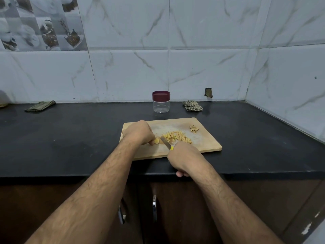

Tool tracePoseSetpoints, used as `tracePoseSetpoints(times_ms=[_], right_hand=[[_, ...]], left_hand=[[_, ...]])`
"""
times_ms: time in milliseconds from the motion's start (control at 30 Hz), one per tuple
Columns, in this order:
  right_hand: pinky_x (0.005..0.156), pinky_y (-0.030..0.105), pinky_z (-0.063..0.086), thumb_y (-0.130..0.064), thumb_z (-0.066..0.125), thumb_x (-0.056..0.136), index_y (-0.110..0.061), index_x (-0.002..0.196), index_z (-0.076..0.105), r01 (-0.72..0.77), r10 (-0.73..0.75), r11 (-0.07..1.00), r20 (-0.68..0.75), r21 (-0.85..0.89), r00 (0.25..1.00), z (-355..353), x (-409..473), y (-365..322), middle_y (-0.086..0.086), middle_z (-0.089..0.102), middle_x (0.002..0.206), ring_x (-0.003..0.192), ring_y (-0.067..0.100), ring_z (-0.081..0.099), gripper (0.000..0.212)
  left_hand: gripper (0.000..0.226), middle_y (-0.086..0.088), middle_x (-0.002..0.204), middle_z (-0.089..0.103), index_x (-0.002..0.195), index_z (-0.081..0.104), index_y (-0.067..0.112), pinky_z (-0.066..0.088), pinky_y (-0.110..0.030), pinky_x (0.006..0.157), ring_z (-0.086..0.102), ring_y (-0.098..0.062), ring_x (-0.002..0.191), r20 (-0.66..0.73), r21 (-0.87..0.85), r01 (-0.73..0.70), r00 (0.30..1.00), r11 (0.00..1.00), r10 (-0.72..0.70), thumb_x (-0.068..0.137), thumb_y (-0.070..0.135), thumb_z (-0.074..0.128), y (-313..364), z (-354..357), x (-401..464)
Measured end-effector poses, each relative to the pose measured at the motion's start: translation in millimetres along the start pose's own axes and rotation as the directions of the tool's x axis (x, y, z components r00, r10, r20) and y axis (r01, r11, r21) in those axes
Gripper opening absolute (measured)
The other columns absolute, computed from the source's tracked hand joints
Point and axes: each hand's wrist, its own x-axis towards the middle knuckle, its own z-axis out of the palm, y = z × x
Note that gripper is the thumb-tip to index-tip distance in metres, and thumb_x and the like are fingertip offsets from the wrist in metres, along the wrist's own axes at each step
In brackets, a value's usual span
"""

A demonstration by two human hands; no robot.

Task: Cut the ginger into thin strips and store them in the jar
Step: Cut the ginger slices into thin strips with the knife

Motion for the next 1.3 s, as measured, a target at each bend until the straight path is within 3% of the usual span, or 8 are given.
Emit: tracePoseSetpoints(times_ms=[167, 267, 400, 600, 733, 833, 1033, 1300], right_hand=[[0.041, 0.022, 0.042, -0.013, 0.043, 0.094, -0.009, 0.099, 0.052, 0.002, -0.003, 0.999, -0.013, -0.047, 1.0, 1, -2, 0, 0.005, 0.065, 0.07, 0.036, 0.013, 0.055, 0.011], [0.044, 0.023, 0.042, -0.013, 0.044, 0.094, -0.011, 0.087, 0.05, -0.007, 0.005, 0.994, -0.018, -0.107, 1.0, 3, -4, -1, 0.005, 0.066, 0.074, 0.043, 0.014, 0.06, 0.01], [0.043, 0.025, 0.034, -0.012, 0.043, 0.093, -0.015, 0.075, 0.042, 0.009, -0.012, 0.987, -0.019, -0.159, 1.0, 6, -7, -3, 0.004, 0.065, 0.075, 0.048, 0.014, 0.06, 0.019], [0.048, 0.027, 0.041, -0.011, 0.042, 0.093, -0.012, 0.086, 0.05, 0.031, -0.04, 0.983, -0.045, -0.183, 0.998, 6, -2, -7, 0.004, 0.064, 0.074, 0.056, 0.016, 0.064, 0.011], [0.062, 0.029, 0.047, -0.014, 0.043, 0.094, -0.014, 0.085, 0.05, 0.059, -0.074, 0.976, -0.067, -0.208, 0.995, 8, 2, -7, 0.005, 0.066, 0.087, 0.083, 0.024, 0.068, 0.011], [0.073, 0.03, 0.047, -0.017, 0.043, 0.096, -0.013, 0.107, 0.06, 0.069, -0.089, 0.972, -0.082, -0.223, 0.993, 10, 3, -7, 0.007, 0.069, 0.103, 0.093, 0.026, 0.068, 0.02], [0.075, 0.032, 0.053, -0.019, 0.045, 0.097, -0.012, 0.112, 0.06, 0.065, -0.093, 0.969, -0.106, -0.239, 0.99, 10, 4, -6, 0.006, 0.068, 0.103, 0.091, 0.026, 0.068, 0.023], [0.072, 0.031, 0.05, -0.017, 0.044, 0.097, -0.012, 0.113, 0.059, 0.064, -0.088, 0.967, -0.086, -0.248, 0.992, 13, 0, -10, 0.007, 0.067, 0.103, 0.09, 0.026, 0.067, 0.022]], left_hand=[[0.014, 0.01, 0.09, 0.071, 0.077, 0.073, 0.029, 0.048, -0.029, 0.074, 0.064, -0.014, 0.089, -0.035, 0.073, -0.058, 0.998, 0.996, 0.061, 0.083, 0.019, 0.066, -5, 0, 2], [0.015, 0.015, 0.098, 0.068, 0.084, 0.072, 0.035, 0.049, -0.028, 0.08, 0.06, -0.011, 0.094, -0.018, 0.13, -0.126, 0.991, 0.984, 0.129, 0.087, 0.021, 0.068, -6, 5, 1], [0.017, 0.015, 0.094, 0.07, 0.07, 0.069, 0.033, 0.054, -0.033, 0.087, 0.063, -0.011, 0.092, 0.0, 0.109, -0.145, 0.989, 0.983, 0.146, 0.083, 0.022, 0.073, -7, 10, 6], [0.014, 0.012, 0.082, 0.071, 0.069, 0.071, 0.03, 0.054, -0.032, 0.081, 0.065, -0.012, 0.087, -0.063, 0.038, -0.123, 0.99, 0.992, 0.125, 0.077, 0.038, 0.079, -11, 18, 10], [0.019, 0.01, 0.083, 0.071, 0.074, 0.072, 0.028, 0.05, -0.029, 0.077, 0.065, -0.014, 0.086, -0.132, 0.091, -0.106, 0.984, 0.99, 0.117, 0.079, 0.046, 0.076, -11, 22, 8], [0.017, 0.01, 0.089, 0.071, 0.084, 0.074, 0.03, 0.051, -0.031, 0.081, 0.065, -0.014, 0.09, -0.153, 0.105, -0.113, 0.98, 0.988, 0.128, 0.082, 0.047, 0.073, -12, 24, 7], [0.019, 0.012, 0.113, 0.068, 0.106, 0.072, 0.039, 0.05, -0.035, 0.096, 0.061, -0.013, 0.108, -0.041, -0.017, -0.142, 0.989, 0.99, 0.142, 0.087, 0.036, 0.072, -19, 20, 12], [0.01, 0.015, 0.087, 0.067, 0.077, 0.07, 0.036, 0.052, -0.031, 0.086, 0.062, -0.01, 0.091, 0.018, 0.045, -0.141, 0.99, 0.989, 0.141, 0.079, 0.031, 0.078, -10, 15, 15]])
